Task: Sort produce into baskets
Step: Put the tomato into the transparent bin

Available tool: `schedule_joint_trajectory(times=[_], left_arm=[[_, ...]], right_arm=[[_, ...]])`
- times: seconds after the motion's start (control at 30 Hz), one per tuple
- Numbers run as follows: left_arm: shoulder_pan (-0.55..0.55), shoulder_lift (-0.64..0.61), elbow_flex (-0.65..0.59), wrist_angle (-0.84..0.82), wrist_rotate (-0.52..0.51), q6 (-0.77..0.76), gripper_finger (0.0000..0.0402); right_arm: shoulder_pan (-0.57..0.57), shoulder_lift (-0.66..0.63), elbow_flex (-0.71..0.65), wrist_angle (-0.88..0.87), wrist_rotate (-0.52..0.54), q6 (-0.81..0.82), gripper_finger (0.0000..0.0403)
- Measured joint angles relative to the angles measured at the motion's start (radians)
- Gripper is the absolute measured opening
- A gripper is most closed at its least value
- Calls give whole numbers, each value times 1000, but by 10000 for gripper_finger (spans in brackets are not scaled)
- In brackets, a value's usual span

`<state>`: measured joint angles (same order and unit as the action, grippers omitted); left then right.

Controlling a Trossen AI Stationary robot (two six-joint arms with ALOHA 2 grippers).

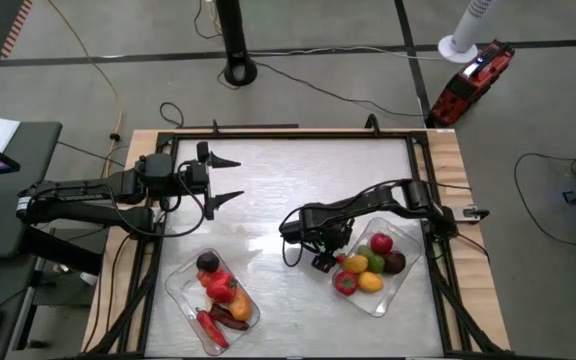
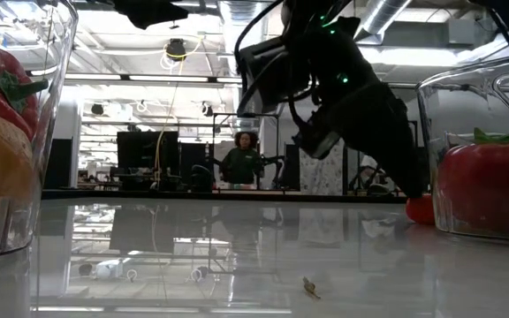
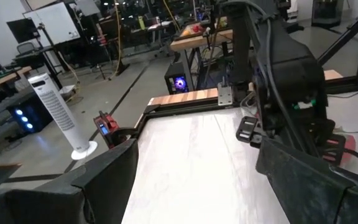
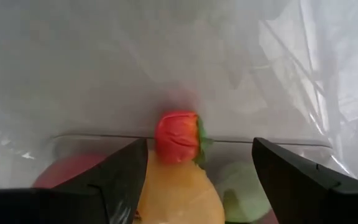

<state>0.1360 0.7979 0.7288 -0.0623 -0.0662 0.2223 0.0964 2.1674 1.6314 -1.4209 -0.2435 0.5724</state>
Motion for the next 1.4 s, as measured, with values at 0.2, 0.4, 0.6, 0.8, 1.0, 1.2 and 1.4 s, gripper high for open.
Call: schedule_joint_trajectory(times=[0.2,0.4,0.6,0.8,1.0,1.2,1.4], left_arm=[[0,0,0,-2,0,1,325],[0,0,0,-2,0,1,325],[0,0,0,-2,0,2,325],[0,0,0,-2,0,2,325],[0,0,0,-2,1,1,325],[0,0,0,1,2,1,325],[0,0,0,0,2,1,325]], right_arm=[[9,16,0,10,4,-3,314],[10,16,0,25,15,2,314],[15,16,0,31,50,4,314],[21,16,0,27,65,13,314],[25,38,-1,11,57,21,314],[29,48,0,-3,48,6,313],[28,48,0,-2,49,5,285]])
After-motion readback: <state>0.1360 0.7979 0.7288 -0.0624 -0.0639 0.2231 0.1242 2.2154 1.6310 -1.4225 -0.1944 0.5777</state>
